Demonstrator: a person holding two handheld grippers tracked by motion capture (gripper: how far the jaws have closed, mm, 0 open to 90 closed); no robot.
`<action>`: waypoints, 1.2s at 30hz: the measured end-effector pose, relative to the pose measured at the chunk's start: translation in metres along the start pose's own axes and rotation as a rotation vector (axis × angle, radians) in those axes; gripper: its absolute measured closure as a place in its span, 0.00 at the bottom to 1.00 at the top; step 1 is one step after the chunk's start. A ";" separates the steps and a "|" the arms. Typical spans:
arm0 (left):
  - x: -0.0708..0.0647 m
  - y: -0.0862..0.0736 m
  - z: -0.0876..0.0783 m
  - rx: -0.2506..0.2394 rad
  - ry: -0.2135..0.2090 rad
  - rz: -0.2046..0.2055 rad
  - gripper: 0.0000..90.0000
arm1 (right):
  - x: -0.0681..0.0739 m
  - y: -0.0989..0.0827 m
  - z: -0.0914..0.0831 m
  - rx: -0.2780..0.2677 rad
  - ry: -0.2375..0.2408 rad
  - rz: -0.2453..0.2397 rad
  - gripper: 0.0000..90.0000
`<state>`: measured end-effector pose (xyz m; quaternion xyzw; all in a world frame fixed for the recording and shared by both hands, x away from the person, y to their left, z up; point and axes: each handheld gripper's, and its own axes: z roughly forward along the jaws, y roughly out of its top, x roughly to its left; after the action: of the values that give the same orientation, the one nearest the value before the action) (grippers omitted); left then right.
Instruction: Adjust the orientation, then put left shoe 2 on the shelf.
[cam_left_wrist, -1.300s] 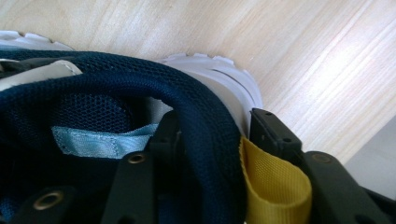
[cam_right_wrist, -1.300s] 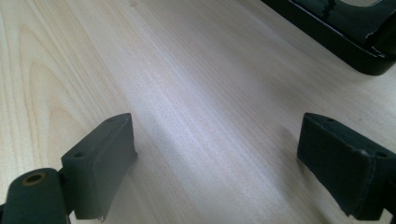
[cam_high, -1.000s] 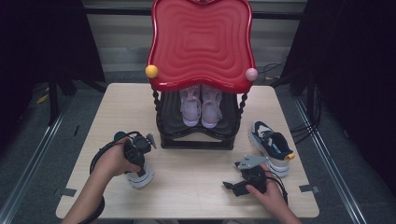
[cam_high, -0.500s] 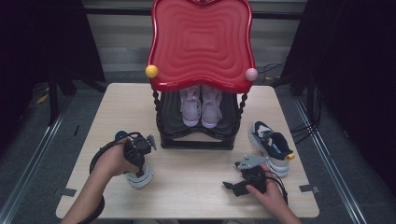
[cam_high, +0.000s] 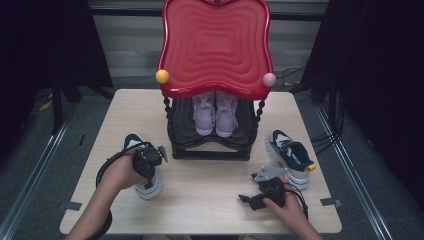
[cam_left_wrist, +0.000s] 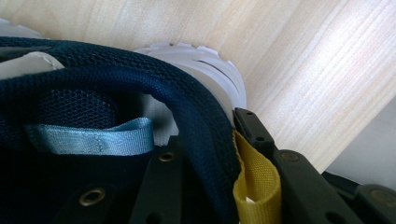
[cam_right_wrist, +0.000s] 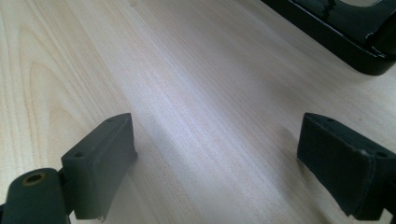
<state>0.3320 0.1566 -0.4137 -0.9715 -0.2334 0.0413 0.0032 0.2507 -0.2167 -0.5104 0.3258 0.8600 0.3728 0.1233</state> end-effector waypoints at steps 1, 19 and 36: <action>-0.001 0.000 0.000 -0.007 -0.002 -0.007 0.82 | 0.000 0.000 0.000 0.000 0.000 0.000 0.12; -0.005 -0.001 -0.021 -0.011 0.029 -0.010 0.82 | 0.000 0.000 0.000 -0.003 -0.004 -0.005 0.12; -0.007 0.003 -0.057 0.005 0.066 0.011 0.82 | 0.000 0.000 0.000 -0.002 -0.003 -0.004 0.12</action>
<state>0.3320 0.1512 -0.3561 -0.9736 -0.2276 0.0096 0.0132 0.2510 -0.2169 -0.5103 0.3245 0.8601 0.3729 0.1259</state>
